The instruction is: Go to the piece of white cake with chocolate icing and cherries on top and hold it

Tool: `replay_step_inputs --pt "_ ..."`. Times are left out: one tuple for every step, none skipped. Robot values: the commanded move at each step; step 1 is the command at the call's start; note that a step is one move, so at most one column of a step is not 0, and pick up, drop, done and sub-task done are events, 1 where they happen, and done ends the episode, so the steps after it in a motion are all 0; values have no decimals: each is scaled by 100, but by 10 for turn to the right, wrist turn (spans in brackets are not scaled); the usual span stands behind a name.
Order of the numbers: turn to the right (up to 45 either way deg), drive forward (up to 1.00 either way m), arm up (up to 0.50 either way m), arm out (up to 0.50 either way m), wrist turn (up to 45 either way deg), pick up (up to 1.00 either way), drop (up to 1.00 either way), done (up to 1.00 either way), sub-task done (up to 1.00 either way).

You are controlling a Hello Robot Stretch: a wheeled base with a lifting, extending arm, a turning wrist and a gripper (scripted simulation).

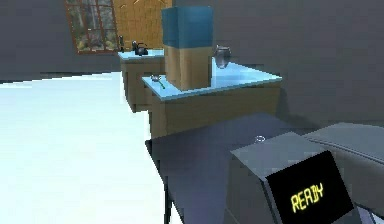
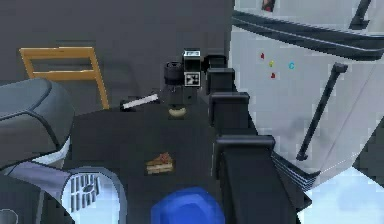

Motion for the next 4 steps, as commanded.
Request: replay_step_inputs --pt "0 0 -28 0 0 0 0 0 0" --pt "0 0 0 0 0 100 0 0 0" --pt "0 0 10 0 0 0 0 0 0" --pt "0 0 0 0 0 0 0 100 0"
